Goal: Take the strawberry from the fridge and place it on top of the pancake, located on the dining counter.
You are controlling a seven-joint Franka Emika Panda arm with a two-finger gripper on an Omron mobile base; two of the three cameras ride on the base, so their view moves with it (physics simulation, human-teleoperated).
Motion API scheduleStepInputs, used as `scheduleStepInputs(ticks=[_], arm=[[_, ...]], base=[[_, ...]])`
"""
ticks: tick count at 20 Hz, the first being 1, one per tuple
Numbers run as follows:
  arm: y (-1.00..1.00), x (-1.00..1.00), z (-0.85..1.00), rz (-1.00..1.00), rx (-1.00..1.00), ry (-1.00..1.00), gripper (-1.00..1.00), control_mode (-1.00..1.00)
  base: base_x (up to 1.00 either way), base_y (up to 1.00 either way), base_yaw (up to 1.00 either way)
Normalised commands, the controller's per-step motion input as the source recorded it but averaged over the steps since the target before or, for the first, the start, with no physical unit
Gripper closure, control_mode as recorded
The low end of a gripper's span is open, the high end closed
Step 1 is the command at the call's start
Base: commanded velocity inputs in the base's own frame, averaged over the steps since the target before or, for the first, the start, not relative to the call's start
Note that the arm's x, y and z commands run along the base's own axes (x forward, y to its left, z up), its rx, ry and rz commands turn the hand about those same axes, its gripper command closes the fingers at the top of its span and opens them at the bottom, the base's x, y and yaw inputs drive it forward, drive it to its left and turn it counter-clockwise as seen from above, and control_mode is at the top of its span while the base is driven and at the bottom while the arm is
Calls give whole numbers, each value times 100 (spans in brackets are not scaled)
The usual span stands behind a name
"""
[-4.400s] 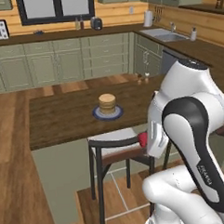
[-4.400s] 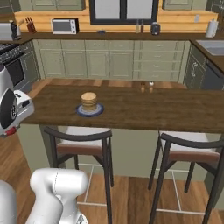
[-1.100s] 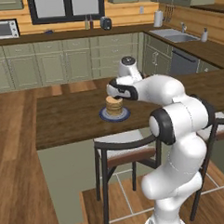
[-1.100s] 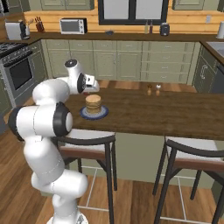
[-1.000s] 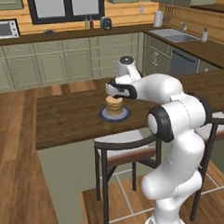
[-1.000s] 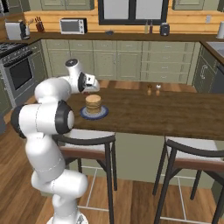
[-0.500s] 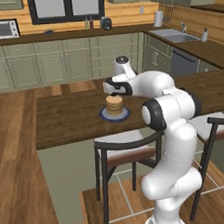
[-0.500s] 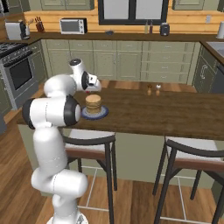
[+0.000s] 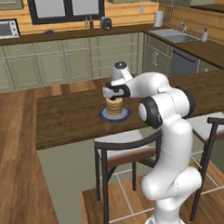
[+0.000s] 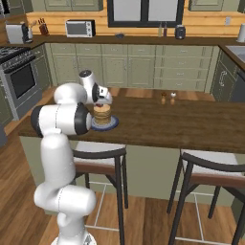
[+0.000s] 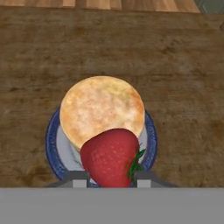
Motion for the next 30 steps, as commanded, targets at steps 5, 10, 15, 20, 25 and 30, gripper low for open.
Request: scheduleStepInputs(ticks=[5,10,15,20,25,30], arm=[[0,26,-15,0,0,0,100,-100],[0,42,0,0,0,0,100,-100],[1,5,-13,0,0,0,100,-100],[2,3,-24,0,0,0,100,-100],[0,22,-2,0,0,0,-100,-100],[0,18,0,0,0,0,-100,-100]], base=[[0,0,0],[0,0,0],[0,0,0],[0,0,0],[0,0,0],[0,0,0]])
